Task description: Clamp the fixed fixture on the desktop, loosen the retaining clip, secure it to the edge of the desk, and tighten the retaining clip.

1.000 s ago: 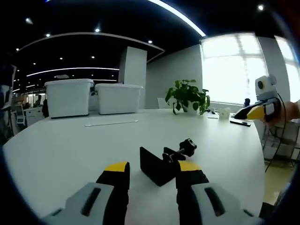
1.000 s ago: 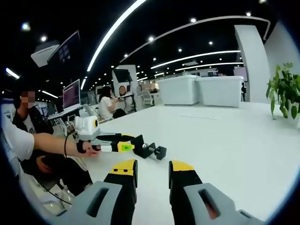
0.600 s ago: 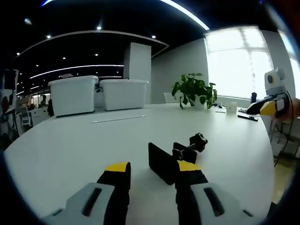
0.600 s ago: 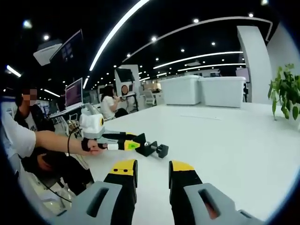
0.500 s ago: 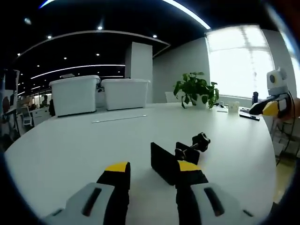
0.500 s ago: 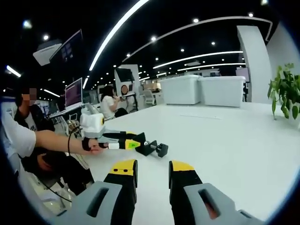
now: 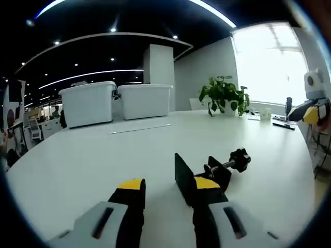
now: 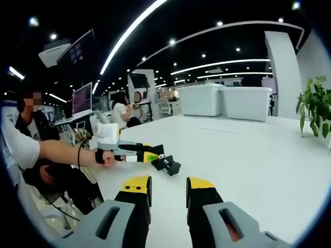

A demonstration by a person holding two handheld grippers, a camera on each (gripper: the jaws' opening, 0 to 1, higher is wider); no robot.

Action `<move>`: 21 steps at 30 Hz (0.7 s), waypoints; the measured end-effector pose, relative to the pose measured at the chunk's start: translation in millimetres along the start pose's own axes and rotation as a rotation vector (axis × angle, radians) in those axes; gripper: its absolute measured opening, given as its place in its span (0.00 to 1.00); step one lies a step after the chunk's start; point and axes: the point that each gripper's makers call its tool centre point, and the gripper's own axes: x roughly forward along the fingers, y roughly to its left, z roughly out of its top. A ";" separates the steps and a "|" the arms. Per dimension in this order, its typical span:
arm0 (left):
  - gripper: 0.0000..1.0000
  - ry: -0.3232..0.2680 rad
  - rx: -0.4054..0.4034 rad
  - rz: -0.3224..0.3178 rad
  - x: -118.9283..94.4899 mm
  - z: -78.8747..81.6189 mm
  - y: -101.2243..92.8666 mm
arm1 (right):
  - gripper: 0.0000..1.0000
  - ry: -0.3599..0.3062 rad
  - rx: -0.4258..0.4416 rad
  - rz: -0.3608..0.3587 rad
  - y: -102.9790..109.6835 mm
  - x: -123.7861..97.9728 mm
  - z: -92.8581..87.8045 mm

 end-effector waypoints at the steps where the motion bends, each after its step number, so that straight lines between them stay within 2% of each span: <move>1: 0.36 -0.002 -0.003 0.003 1.0 0.6 1.0 | 0.26 -0.003 -0.002 0.001 0.8 0.1 0.8; 6: 0.31 -0.015 -0.009 -0.001 9.5 4.8 1.2 | 0.26 0.000 -0.022 0.011 4.8 2.5 -0.4; 11: 0.30 -0.015 0.005 -0.001 15.0 4.6 1.1 | 0.26 0.003 -0.020 0.015 6.1 3.2 -0.5; 13: 0.30 -0.009 0.014 -0.023 16.6 3.3 -1.9 | 0.26 -0.002 -0.021 0.015 6.2 2.8 0.8; 15: 0.30 0.015 -0.005 -0.047 18.8 -0.5 -4.8 | 0.26 -0.002 -0.024 0.012 5.2 2.8 1.2; 21: 0.30 0.015 -0.028 -0.047 21.7 0.0 -1.4 | 0.26 -0.004 -0.010 0.013 5.8 3.9 0.4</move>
